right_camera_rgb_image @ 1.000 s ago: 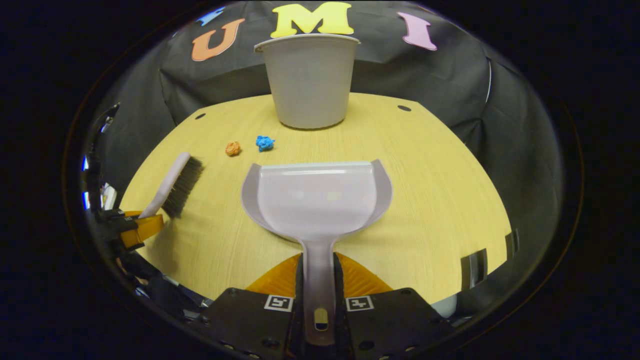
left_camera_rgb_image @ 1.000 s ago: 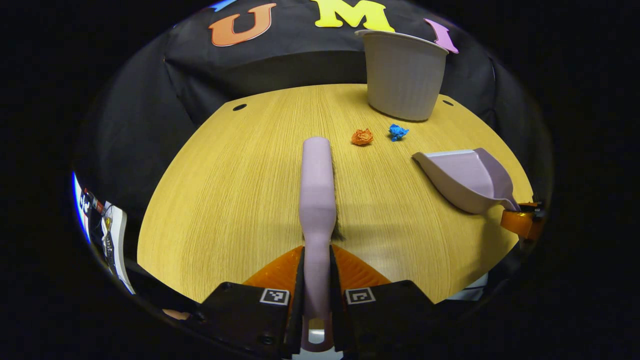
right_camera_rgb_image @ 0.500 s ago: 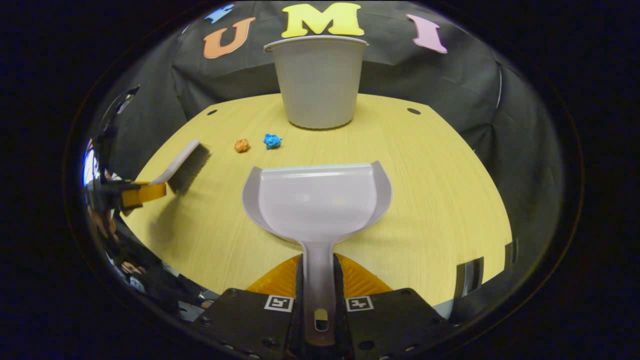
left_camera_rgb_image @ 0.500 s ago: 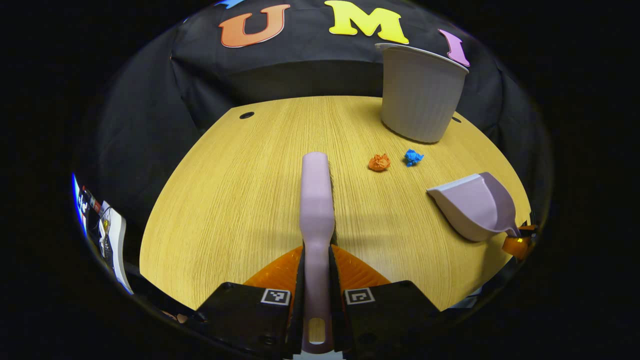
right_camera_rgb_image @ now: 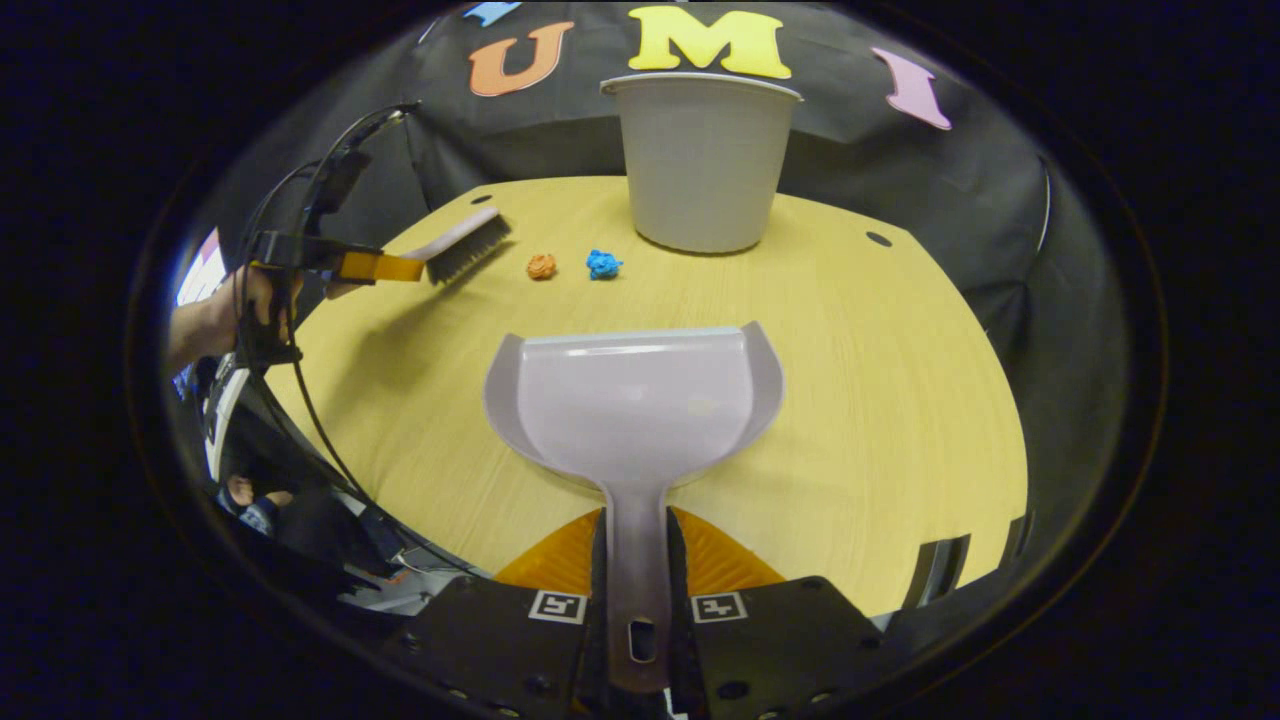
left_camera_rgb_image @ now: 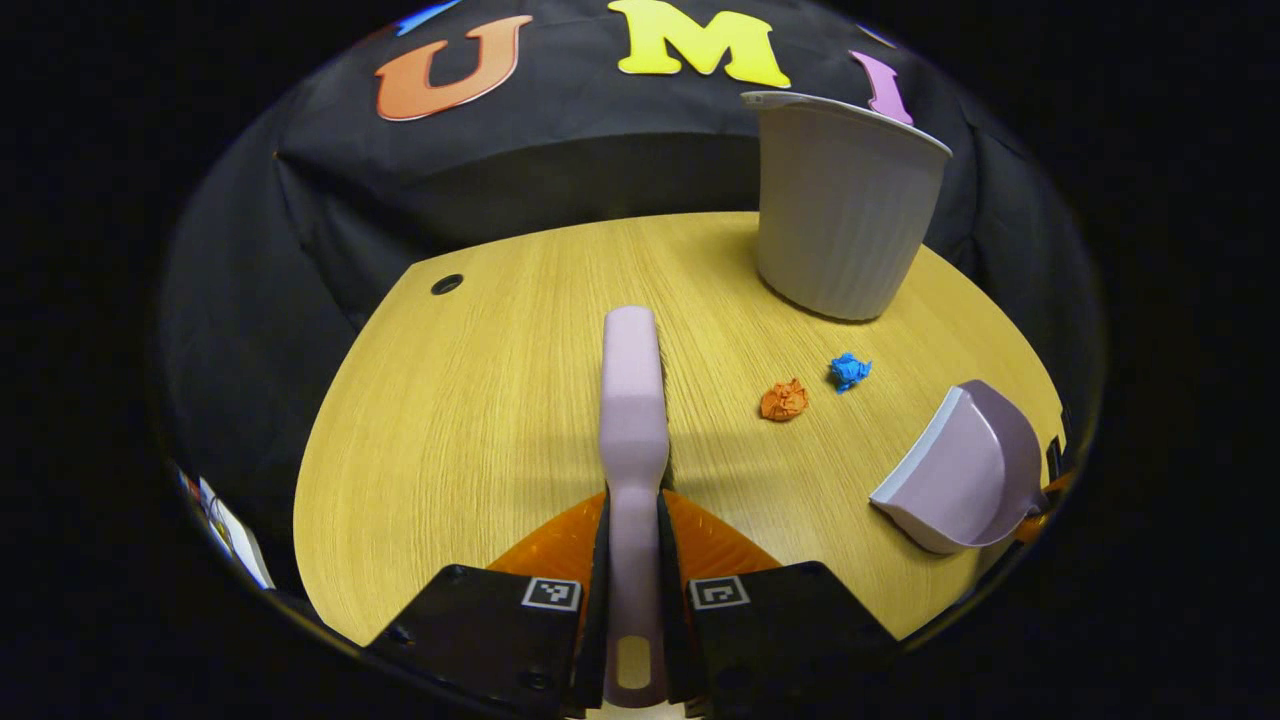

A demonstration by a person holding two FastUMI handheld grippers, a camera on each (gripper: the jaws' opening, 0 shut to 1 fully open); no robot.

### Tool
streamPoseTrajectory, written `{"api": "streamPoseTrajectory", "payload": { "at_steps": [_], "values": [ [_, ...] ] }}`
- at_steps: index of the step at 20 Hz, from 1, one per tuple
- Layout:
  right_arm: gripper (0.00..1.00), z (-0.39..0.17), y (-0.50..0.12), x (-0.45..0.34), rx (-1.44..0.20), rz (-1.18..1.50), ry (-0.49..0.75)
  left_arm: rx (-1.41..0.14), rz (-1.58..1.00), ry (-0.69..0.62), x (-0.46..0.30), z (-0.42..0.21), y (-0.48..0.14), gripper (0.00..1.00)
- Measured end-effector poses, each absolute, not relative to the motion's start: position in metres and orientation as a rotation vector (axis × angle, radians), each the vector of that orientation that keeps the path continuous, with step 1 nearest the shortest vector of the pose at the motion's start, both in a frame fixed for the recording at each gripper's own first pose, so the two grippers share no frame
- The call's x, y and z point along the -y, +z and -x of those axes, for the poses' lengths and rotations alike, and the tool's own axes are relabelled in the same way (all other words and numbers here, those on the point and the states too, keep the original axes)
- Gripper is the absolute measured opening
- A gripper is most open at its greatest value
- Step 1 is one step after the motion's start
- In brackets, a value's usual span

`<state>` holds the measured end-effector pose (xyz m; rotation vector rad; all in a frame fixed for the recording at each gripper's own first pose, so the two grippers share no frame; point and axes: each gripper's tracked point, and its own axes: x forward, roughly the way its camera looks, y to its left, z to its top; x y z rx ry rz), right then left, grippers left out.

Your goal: Pick up the small broom and dustpan from the desktop, sweep the trash into the dustpan with the broom, and then empty the trash into the garbage bin.

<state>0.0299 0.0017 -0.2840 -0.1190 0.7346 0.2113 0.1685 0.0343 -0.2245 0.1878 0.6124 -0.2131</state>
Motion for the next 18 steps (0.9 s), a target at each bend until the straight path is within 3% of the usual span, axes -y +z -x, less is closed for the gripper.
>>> {"api": "streamPoseTrajectory", "payload": {
  "at_steps": [8,18],
  "values": [
    [0.23,-0.031,-0.283,0.001,-0.750,0.120,0.236,-0.600,-0.352,-0.443,0.000,-0.199,-0.227,0.25],
    [0.23,-0.033,-0.290,-0.011,-0.775,0.104,0.282,-0.652,-0.466,-0.622,0.033,-0.132,-0.242,0.25]
  ]
}}
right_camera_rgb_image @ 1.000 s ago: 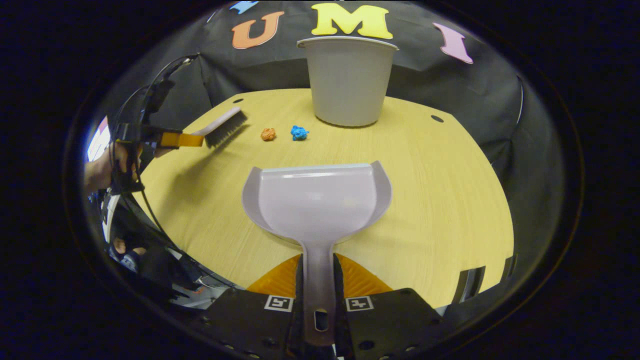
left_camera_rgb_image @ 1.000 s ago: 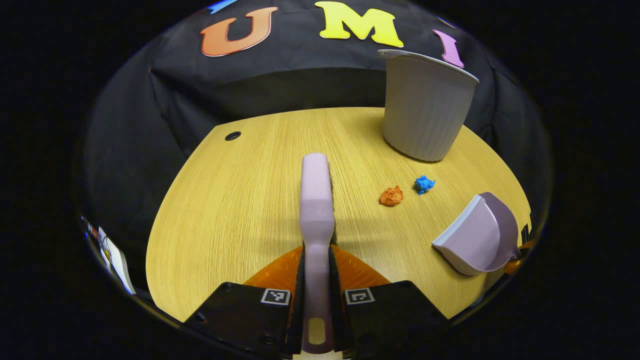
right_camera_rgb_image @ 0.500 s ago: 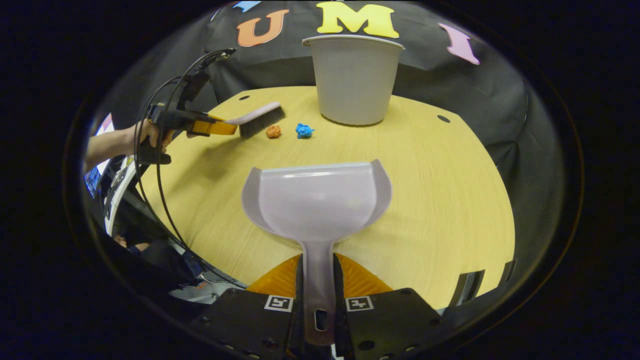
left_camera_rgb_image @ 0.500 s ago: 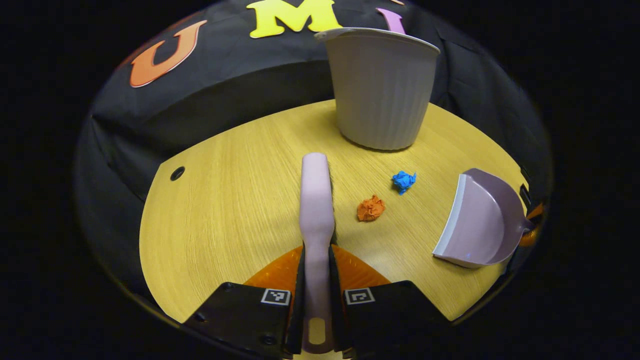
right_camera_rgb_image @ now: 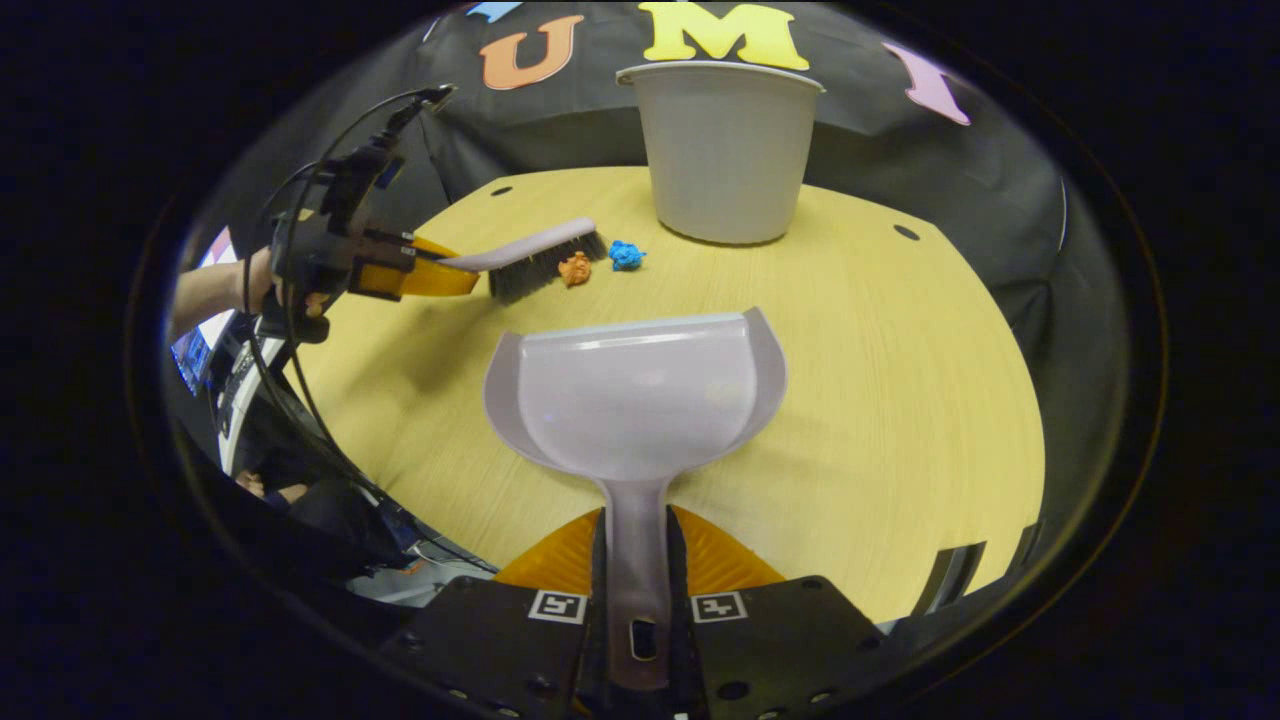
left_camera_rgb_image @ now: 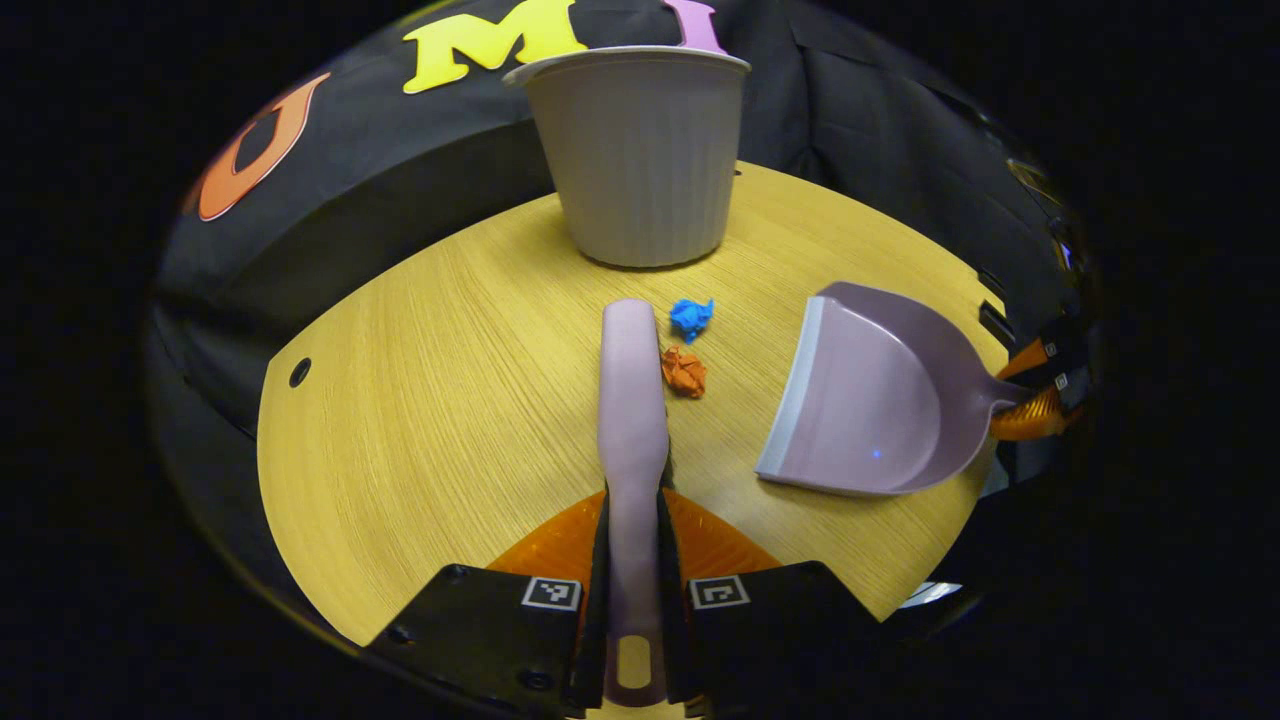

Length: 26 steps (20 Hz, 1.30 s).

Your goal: Pick up the small broom and dustpan from the desktop, sweep the trash into the dustpan with the broom, and then empty the trash into the garbage bin.

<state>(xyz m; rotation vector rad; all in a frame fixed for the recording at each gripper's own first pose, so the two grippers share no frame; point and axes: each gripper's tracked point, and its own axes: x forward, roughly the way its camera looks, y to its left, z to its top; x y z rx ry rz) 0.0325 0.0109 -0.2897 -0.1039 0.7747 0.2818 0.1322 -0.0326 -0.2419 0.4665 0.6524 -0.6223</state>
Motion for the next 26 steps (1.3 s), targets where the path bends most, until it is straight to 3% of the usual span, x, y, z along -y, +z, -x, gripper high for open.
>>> {"api": "streamPoseTrajectory", "payload": {
  "at_steps": [6,9,12,20,26],
  "values": [
    [0.23,-0.030,-0.291,-0.010,-0.781,0.107,0.297,-0.696,-0.524,-0.818,0.059,-0.076,-0.254,0.25],
    [0.23,-0.026,-0.291,-0.005,-0.784,0.098,0.299,-0.695,-0.550,-0.853,0.060,-0.073,-0.252,0.25],
    [0.23,-0.024,-0.292,-0.003,-0.785,0.088,0.297,-0.710,-0.491,-0.831,0.057,-0.079,-0.249,0.25],
    [0.23,-0.020,-0.291,0.011,-0.800,0.071,0.295,-0.693,-0.344,-0.603,0.026,-0.138,-0.235,0.25],
    [0.23,-0.018,-0.292,0.023,-0.824,0.061,0.298,-0.682,-0.469,-0.692,0.043,-0.203,-0.219,0.25]
  ]
}}
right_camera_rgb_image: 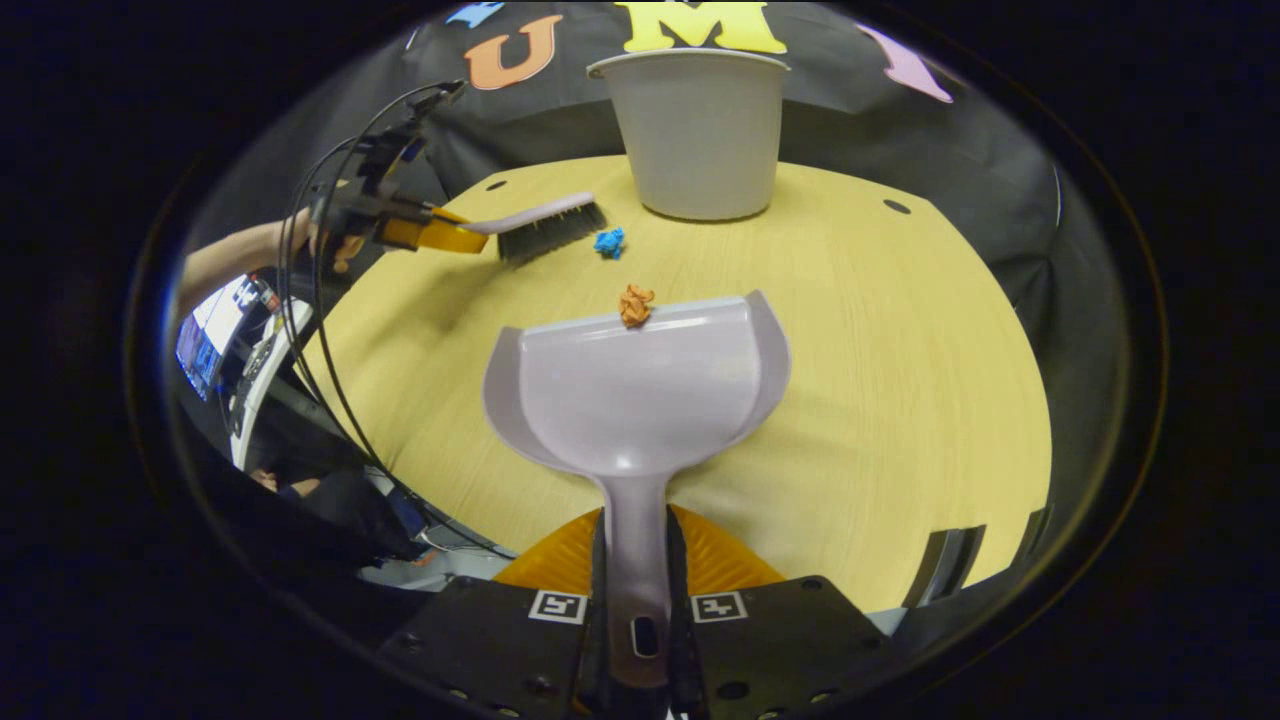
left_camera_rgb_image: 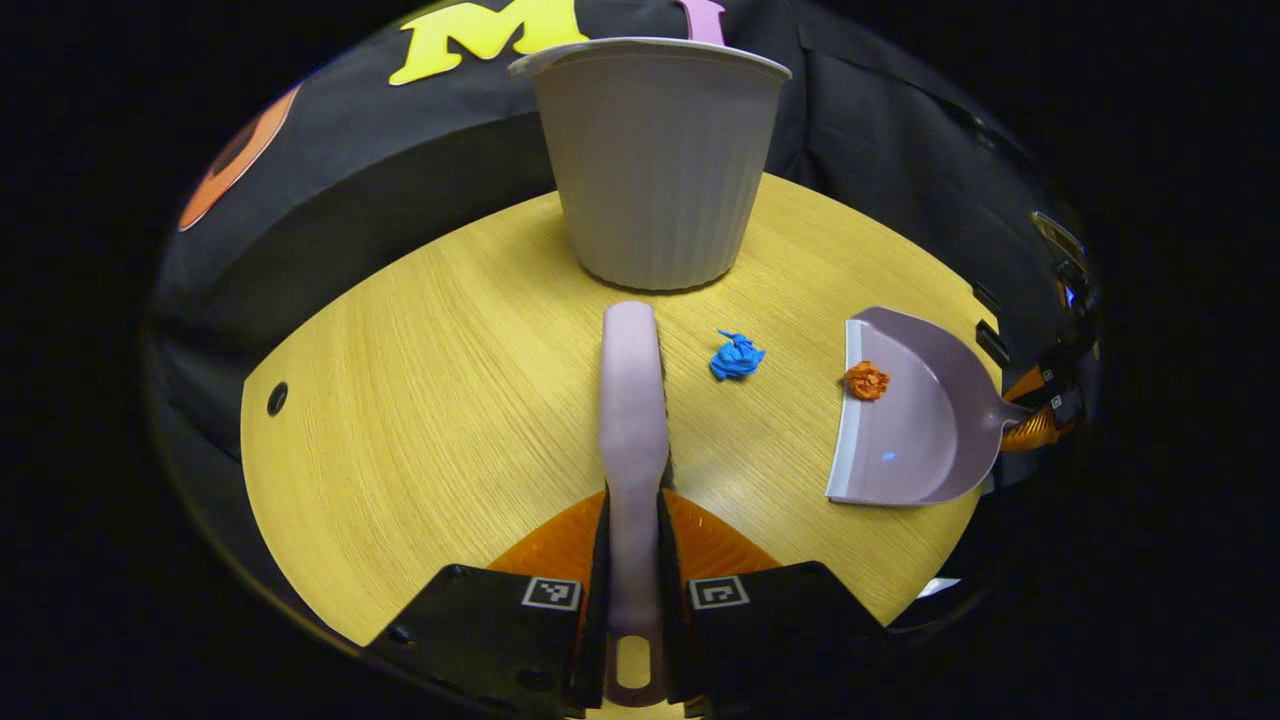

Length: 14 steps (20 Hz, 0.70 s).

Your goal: Pick up the small broom and dustpan from the desktop, sweep the trash into the dustpan with the broom, and then empty the trash into the garbage bin.

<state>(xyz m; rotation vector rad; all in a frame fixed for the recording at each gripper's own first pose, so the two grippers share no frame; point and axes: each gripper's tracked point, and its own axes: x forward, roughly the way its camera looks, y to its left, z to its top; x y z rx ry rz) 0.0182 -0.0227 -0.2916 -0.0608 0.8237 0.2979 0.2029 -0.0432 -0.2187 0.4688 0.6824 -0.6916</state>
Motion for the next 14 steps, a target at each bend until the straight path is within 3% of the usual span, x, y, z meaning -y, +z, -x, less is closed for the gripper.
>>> {"api": "streamPoseTrajectory", "payload": {
  "at_steps": [4,14],
  "values": [
    [0.23,-0.020,-0.291,0.023,-0.828,0.069,0.306,-0.682,-0.583,-0.813,0.075,-0.201,-0.215,0.25],
    [0.23,-0.021,-0.290,0.020,-0.842,0.023,0.297,-0.704,-0.748,-1.174,0.155,-0.111,-0.196,0.25]
  ]
}}
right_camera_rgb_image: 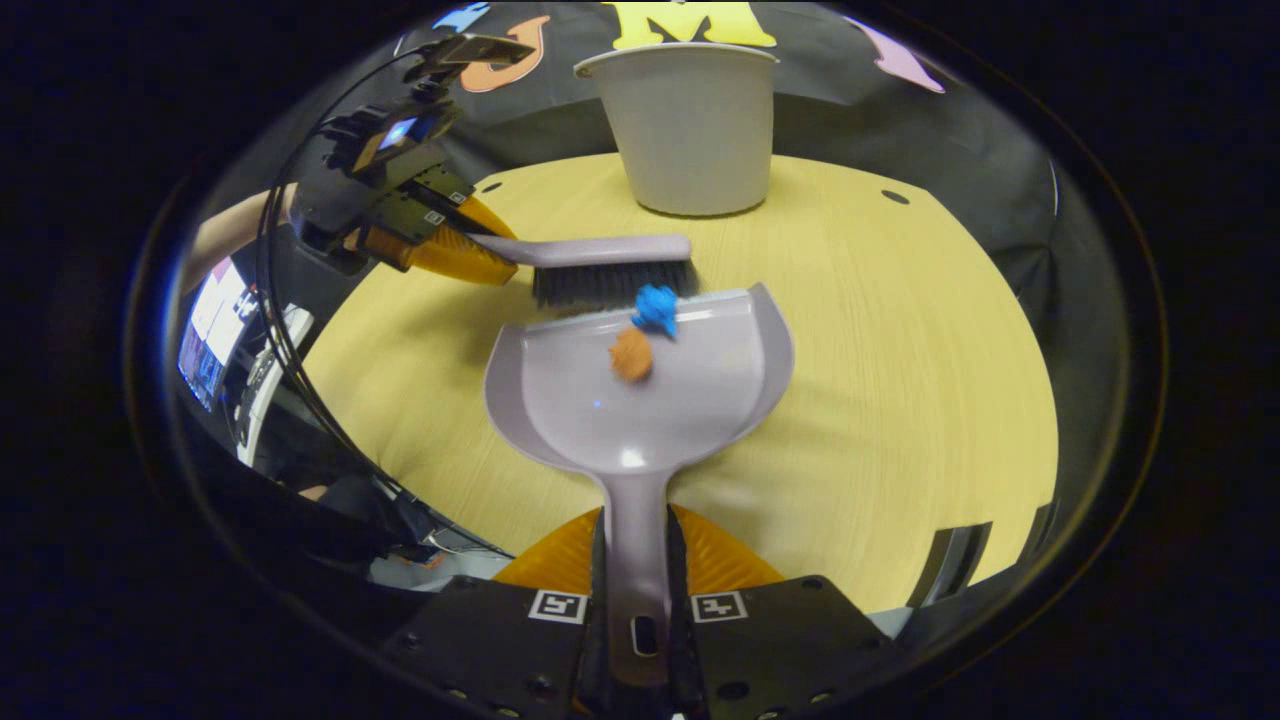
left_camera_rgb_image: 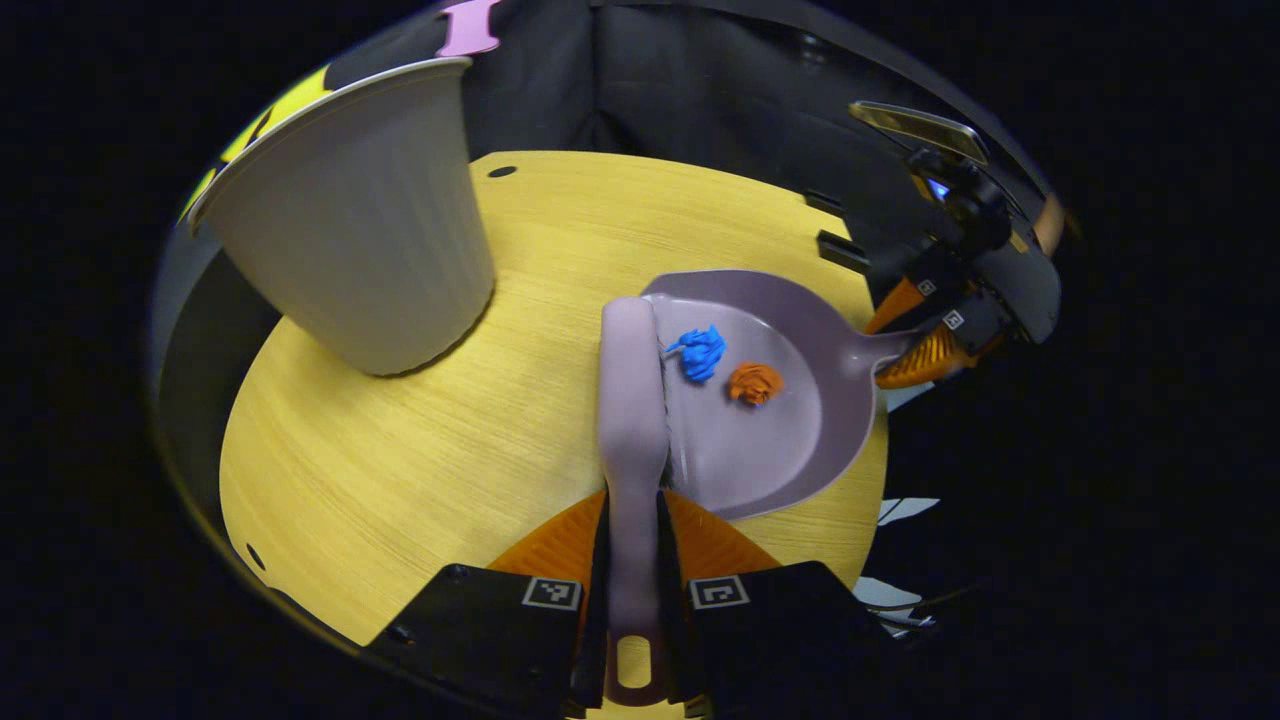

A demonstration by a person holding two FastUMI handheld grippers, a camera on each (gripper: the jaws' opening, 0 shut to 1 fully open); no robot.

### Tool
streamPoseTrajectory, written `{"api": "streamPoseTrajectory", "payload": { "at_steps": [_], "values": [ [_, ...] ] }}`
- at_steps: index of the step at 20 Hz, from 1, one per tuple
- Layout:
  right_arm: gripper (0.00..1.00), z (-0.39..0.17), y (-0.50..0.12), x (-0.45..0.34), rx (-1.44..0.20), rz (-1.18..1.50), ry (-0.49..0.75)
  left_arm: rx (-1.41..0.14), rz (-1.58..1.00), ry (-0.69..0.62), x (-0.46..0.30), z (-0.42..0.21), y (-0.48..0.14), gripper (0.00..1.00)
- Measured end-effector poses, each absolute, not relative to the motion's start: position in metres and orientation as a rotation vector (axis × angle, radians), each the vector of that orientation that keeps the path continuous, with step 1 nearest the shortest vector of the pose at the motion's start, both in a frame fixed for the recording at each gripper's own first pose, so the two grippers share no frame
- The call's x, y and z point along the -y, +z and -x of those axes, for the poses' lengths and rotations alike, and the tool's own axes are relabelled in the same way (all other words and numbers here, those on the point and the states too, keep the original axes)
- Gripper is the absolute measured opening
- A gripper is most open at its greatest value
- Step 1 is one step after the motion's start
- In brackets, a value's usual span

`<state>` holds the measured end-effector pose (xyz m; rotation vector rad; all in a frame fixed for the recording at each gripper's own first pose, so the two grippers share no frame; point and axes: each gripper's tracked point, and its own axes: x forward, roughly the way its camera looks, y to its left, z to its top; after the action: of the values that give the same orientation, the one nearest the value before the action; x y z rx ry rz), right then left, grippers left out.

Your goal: Pick up the small broom and dustpan from the desktop, sweep the trash into the dustpan with the broom, and then empty the trash into the garbage bin.

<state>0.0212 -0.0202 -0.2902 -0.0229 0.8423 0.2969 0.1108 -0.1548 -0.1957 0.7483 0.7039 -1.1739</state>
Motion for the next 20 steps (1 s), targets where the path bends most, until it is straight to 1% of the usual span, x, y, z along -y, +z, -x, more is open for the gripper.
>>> {"api": "streamPoseTrajectory", "payload": {
  "at_steps": [2,3,5,8,9,10,11,15,20],
  "values": [
    [0.23,-0.022,-0.290,0.018,-0.851,0.005,0.293,-0.717,-0.760,-1.218,0.165,-0.097,-0.189,0.25],
    [0.23,-0.023,-0.288,0.017,-0.852,-0.006,0.290,-0.716,-0.760,-1.226,0.157,-0.096,-0.203,0.25],
    [0.23,-0.024,-0.287,0.015,-0.844,-0.019,0.282,-0.704,-0.738,-1.194,0.166,-0.092,-0.190,0.25],
    [0.23,-0.029,-0.291,0.021,-0.817,-0.025,0.257,-0.696,-0.671,-1.064,0.156,-0.106,-0.188,0.25],
    [0.14,-0.028,-0.287,0.021,-0.811,-0.056,0.247,-0.696,-0.646,-1.016,0.148,-0.107,-0.189,0.25],
    [0.13,-0.028,-0.287,0.021,-0.813,-0.099,0.240,-0.700,-0.619,-0.972,0.138,-0.106,-0.188,0.25],
    [0.15,-0.028,-0.284,0.022,-0.804,-0.126,0.233,-0.705,-0.588,-0.931,0.127,-0.106,-0.185,0.25],
    [0.13,-0.037,-0.273,0.031,-0.771,-0.149,0.193,-0.735,-0.486,-0.766,0.081,-0.103,-0.188,0.25],
    [0.13,-0.035,-0.245,0.046,-0.729,-0.166,0.150,-0.779,-0.389,-0.583,0.032,-0.076,-0.200,0.25]
  ]
}}
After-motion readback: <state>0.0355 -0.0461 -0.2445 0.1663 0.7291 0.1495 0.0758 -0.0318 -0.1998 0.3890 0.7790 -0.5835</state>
